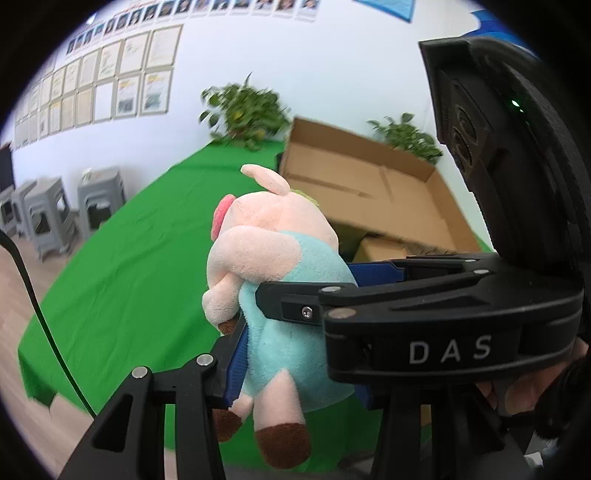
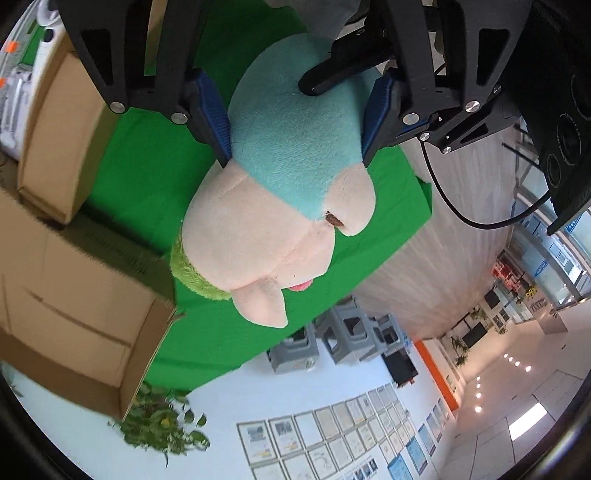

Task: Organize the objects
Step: 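Carry the plush pig into the open cardboard box and release it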

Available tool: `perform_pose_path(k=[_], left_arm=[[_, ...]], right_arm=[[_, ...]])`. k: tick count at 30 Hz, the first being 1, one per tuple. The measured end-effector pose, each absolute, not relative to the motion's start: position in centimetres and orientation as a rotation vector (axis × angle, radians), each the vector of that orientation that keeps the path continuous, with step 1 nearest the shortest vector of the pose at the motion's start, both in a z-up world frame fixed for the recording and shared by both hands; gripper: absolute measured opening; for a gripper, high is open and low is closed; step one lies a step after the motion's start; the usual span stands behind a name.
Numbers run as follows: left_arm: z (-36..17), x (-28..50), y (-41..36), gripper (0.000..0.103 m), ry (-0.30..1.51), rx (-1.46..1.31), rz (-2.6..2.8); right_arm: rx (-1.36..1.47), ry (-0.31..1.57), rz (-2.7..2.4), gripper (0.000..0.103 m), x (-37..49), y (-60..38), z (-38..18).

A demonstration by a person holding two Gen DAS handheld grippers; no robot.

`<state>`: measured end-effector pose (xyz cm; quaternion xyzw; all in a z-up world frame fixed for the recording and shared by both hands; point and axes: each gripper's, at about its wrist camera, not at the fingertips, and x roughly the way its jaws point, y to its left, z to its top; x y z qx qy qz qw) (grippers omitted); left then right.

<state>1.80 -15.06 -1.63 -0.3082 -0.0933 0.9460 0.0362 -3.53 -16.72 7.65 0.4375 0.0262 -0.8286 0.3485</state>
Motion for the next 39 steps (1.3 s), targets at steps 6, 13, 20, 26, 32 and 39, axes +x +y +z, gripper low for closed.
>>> perform_pose_path(k=[6, 13, 20, 26, 32, 39], left_arm=[[1.6, -1.2, -12.3, 0.046, -0.188, -0.774, 2.857], [5.8, -4.9, -10.6, 0.046, -0.154, -0.58, 2.788], [9.1, -9.1, -11.1, 0.046, -0.137, -0.49, 2.755], [8.3, -11.7, -13.2, 0.046, -0.182, -0.516, 2.736], [5.2, -14.4, -14.2, 0.046, -0.215, -0.611, 2.702], [1.3, -17.4, -14.9, 0.046, -0.239, -0.746, 2.66]], right_arm=[[1.018, 0.043, -2.326, 0.059, -4.8, -12.7, 12.9], [0.877, 0.106, -2.519, 0.058, -5.9, -7.8, 20.7], [0.777, 0.155, -2.602, 0.057, -8.5, -5.0, 27.9], [0.805, 0.166, -2.595, 0.057, -14.4, -7.3, 29.2], [0.887, 0.134, -2.556, 0.057, -20.9, -11.9, 22.9], [1.005, 0.075, -2.512, 0.058, -25.0, -11.5, 14.9]])
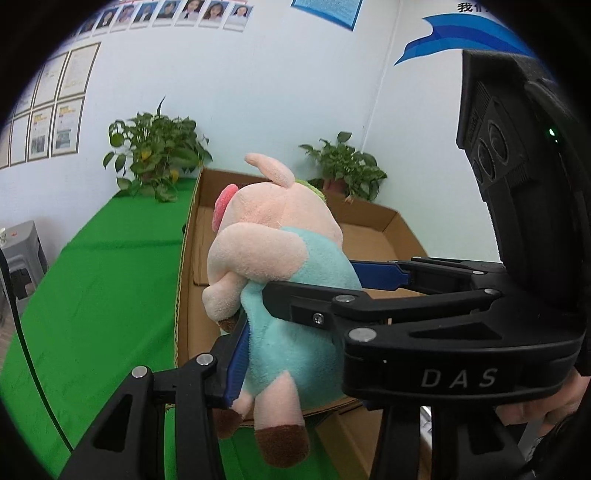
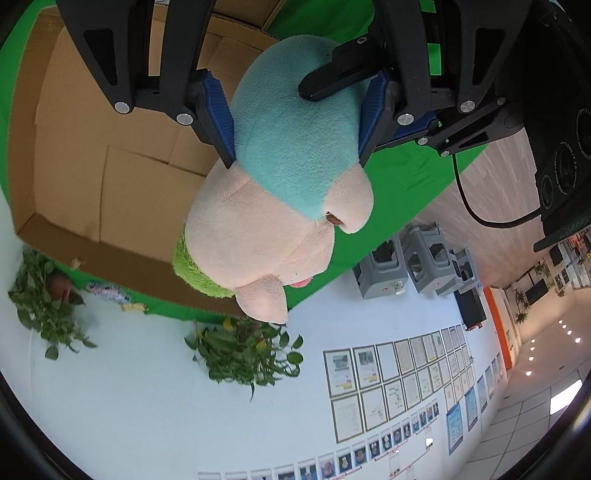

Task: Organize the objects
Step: 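Carry the plush pig into the open cardboard box and release it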

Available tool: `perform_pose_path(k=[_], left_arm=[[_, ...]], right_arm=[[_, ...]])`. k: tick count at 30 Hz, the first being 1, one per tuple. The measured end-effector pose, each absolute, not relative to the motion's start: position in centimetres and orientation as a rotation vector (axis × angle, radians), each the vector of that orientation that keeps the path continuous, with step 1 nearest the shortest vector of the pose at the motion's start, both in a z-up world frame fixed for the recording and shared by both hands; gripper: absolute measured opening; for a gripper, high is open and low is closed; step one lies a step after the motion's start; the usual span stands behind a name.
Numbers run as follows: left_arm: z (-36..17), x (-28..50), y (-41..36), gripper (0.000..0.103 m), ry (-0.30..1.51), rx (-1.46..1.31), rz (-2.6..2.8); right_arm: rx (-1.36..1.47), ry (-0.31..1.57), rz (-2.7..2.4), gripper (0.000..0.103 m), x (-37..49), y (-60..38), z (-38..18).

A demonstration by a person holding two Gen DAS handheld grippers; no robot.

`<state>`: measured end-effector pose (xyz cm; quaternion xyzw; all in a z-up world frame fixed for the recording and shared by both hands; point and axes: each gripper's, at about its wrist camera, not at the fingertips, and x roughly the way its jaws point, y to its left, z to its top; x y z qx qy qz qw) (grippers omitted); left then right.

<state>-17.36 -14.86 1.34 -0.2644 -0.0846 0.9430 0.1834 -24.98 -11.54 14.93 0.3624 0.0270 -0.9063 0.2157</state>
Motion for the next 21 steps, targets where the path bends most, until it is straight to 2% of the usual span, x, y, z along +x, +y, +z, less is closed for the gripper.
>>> perform_pose_path(k=[9, 11, 15, 17, 18, 21], left_arm=[[-3.0, -19.8, -16.6, 0.045, -0.31, -0.934, 2.638], [-3.3, -20.0, -17.0, 0.045, -0.321, -0.931, 2.644], [-3.6, -20.2, -18.0, 0.045, -0.345, -0.924, 2.635], [-3.7, -20.6, -18.3, 0.045, -0.349, -0.931, 2.629], [-3.7, -20.4, -18.3, 0.045, -0.35, -0.94, 2.629], [-3.6, -20.0, -18.3, 0.046, -0.334, -0.951, 2.649]], right_arm=[[1.176, -0.029, -2.411, 0.063, -28.8, -10.8, 6.5], [1.177, -0.048, -2.386, 0.067, -28.7, -10.8, 5.9], [1.172, -0.048, -2.365, 0.067, -27.7, -10.5, 5.6], [1.192, -0.068, -2.356, 0.063, -27.9, -10.1, 5.1], [1.203, -0.085, -2.347, 0.056, -28.0, -9.7, 5.0], [1.198, -0.103, -2.329, 0.053, -28.4, -9.9, 4.5]])
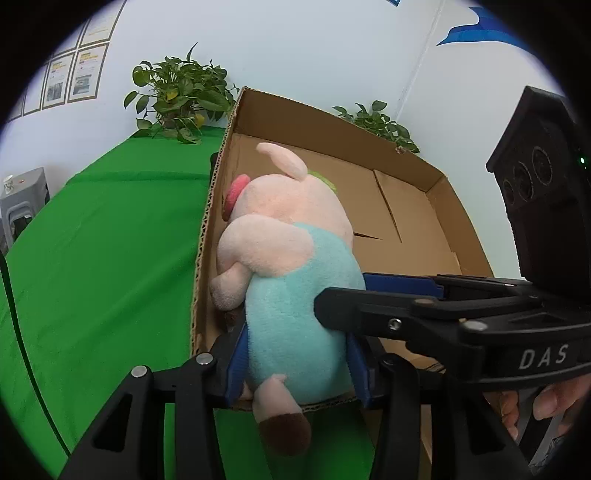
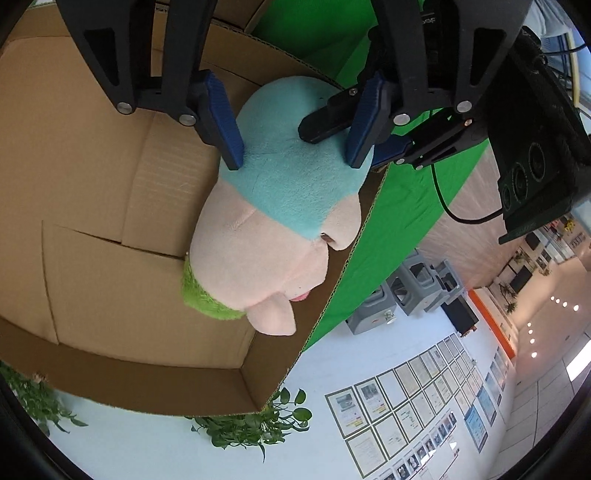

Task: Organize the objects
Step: 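Carry the plush pig into the open cardboard box and release it, then grasp the long narrow cardboard tray with the left gripper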

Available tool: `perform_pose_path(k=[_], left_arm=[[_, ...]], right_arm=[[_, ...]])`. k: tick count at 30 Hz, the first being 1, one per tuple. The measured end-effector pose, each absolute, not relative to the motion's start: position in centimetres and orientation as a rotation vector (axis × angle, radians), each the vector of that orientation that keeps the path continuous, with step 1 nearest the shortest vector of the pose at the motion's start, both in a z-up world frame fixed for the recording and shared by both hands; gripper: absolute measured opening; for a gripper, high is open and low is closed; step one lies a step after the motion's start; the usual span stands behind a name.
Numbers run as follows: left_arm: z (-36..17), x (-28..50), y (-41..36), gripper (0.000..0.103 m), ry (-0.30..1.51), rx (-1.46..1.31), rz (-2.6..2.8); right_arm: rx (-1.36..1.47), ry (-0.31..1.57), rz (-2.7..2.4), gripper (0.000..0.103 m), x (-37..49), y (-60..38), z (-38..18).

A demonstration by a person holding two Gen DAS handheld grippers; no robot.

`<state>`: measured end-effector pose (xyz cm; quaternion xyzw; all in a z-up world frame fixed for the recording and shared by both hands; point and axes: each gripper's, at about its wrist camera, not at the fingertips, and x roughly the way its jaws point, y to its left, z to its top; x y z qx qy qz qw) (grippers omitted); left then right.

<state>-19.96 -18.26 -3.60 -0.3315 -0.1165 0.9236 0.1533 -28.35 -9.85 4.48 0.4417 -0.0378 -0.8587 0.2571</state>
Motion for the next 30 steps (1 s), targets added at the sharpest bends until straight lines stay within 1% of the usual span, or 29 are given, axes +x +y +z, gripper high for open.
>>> perform_pose_path(k=[4, 8, 11, 12, 13, 14, 15, 17, 18, 19, 20, 21, 22, 23, 25, 27, 30], left_arm=[[-3.0, -19.3, -18.7, 0.046, -0.308, -0.966, 2.661], [-2.5, -18.1, -19.3, 0.046, -0.239, -0.952, 2.729], [-2.5, -17.7, -20.3, 0.046, -0.272, -0.952, 2.753], [-2.4, -17.5, -20.5, 0.046, -0.281, -0.952, 2.767], [-2.2, -17.3, -20.6, 0.046, -0.278, -0.949, 2.78], [-2.0, -16.9, -20.6, 0.046, -0.271, -0.939, 2.795], [-1.6, -16.6, -20.7, 0.046, -0.268, -0.922, 2.809], [-0.9, -15.7, -20.5, 0.046, -0.252, -0.895, 2.839], [-0.4, -15.1, -20.4, 0.046, -0.237, -0.882, 2.859], [0.0, -14.5, -20.3, 0.051, -0.223, -0.869, 2.882], [0.3, -13.9, -20.2, 0.056, -0.217, -0.856, 2.898], [0.8, -13.0, -19.9, 0.068, -0.212, -0.827, 2.915], [1.2, -12.0, -19.6, 0.077, -0.209, -0.785, 2.929], [1.6, -11.0, -19.2, 0.079, -0.204, -0.747, 2.935], [2.3, -9.6, -18.3, 0.08, -0.181, -0.713, 2.931], [2.7, -8.2, -16.7, 0.08, -0.144, -0.715, 2.921], [2.9, -6.9, -14.8, 0.08, -0.161, -0.746, 2.874]], right_arm=[[1.179, -0.063, -2.343, 0.049, -28.0, -10.6, 4.3], [1.19, -0.057, -2.361, 0.048, -28.1, -11.1, 4.1], [1.18, -0.029, -2.386, 0.049, -27.2, -11.4, 4.3], [1.18, -0.027, -2.391, 0.051, -27.0, -11.3, 4.5], [1.176, -0.024, -2.403, 0.055, -26.8, -11.1, 4.8], [1.172, -0.021, -2.422, 0.057, -26.4, -10.7, 5.1], [1.171, -0.014, -2.441, 0.062, -25.9, -10.4, 5.5], [1.121, 0.029, -2.538, 0.074, -24.0, -9.1, 6.8], [1.089, 0.038, -2.581, 0.087, -22.9, -8.4, 7.4], [1.051, 0.052, -2.645, 0.099, -21.4, -7.4, 8.0], [1.024, 0.071, -2.707, 0.102, -19.7, -6.2, 8.5], [1.01, 0.09, -2.754, 0.102, -18.1, -5.3, 8.7], [1.003, 0.107, -2.797, 0.102, -16.4, -4.3, 8.8], [1.007, 0.114, -2.826, 0.102, -15.0, -3.4, 8.7], [1.042, 0.115, -2.871, 0.102, -11.8, -1.6, 8.3], [1.07, 0.105, -2.911, 0.102, -9.3, 0.3, 7.8], [1.084, 0.09, -2.946, 0.102, -5.7, 2.6, 7.2]])
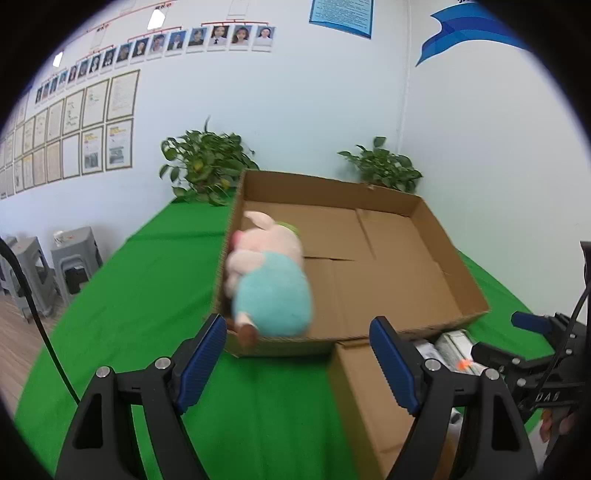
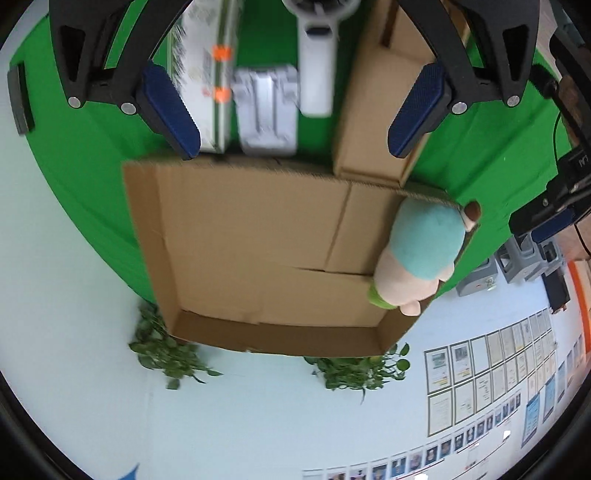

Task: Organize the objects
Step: 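Grasp the long narrow cardboard tray with the left gripper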

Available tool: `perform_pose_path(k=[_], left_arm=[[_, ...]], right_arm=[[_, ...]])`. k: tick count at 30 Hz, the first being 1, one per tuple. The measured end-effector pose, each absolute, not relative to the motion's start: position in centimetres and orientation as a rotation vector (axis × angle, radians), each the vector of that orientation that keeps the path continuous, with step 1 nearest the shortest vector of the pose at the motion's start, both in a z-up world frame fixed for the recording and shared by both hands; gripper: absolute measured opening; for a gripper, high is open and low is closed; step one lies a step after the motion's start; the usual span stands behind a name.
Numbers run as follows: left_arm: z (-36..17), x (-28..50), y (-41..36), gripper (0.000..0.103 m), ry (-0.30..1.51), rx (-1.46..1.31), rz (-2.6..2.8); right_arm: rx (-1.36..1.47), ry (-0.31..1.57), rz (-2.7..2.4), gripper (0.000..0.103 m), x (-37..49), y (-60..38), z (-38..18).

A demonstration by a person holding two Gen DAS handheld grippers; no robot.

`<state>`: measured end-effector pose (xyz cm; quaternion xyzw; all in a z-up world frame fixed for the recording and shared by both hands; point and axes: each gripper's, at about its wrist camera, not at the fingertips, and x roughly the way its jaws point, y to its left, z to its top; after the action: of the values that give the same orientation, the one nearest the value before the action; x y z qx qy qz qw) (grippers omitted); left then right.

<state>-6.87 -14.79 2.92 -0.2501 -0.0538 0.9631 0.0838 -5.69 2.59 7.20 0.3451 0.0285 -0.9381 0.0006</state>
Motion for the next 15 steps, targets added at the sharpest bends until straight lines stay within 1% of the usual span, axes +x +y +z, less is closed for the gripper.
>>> perform_pose_path(k=[3, 5, 7, 9, 11, 12, 13, 14, 15], left_arm=[[2.6, -6.3, -13.1, 0.08, -0.18, -0.801, 2.818], [2.5, -5.6, -12.0, 0.08, -0.163, -0.812, 2.803], [2.4, -4.8, -10.9, 0.08, -0.131, -0.813, 2.815], [2.3, -4.3, -10.2, 0.08, -0.126, -0.819, 2.818], [2.3, -4.0, -9.5, 0.08, -0.123, -0.833, 2.821], [2.3, -3.9, -9.3, 0.08, -0.116, -0.827, 2.828], [2.3, -3.7, -9.0, 0.08, -0.106, -0.816, 2.842], [2.3, -3.7, -8.7, 0.08, -0.097, -0.81, 2.852], [2.3, -3.7, -8.4, 0.075, -0.081, -0.805, 2.866]], right_arm=[[1.066, 0.104, -2.987, 0.101, -2.9, 3.9, 7.1], [1.039, 0.069, -3.009, 0.094, -0.9, 5.2, 7.1], [1.037, 0.043, -3.024, 0.084, 0.1, 6.3, 7.1], [1.049, 0.016, -3.012, 0.081, 0.9, 7.2, 6.9], [1.069, 0.014, -2.998, 0.068, 1.4, 7.7, 6.5], [1.08, 0.018, -2.991, 0.05, 1.4, 7.8, 6.4], [1.096, 0.021, -2.974, 0.03, 1.5, 7.9, 6.1], [1.114, 0.022, -2.957, 0.021, 1.4, 8.0, 5.8], [1.123, 0.022, -2.949, 0.009, 1.3, 8.1, 5.6]])
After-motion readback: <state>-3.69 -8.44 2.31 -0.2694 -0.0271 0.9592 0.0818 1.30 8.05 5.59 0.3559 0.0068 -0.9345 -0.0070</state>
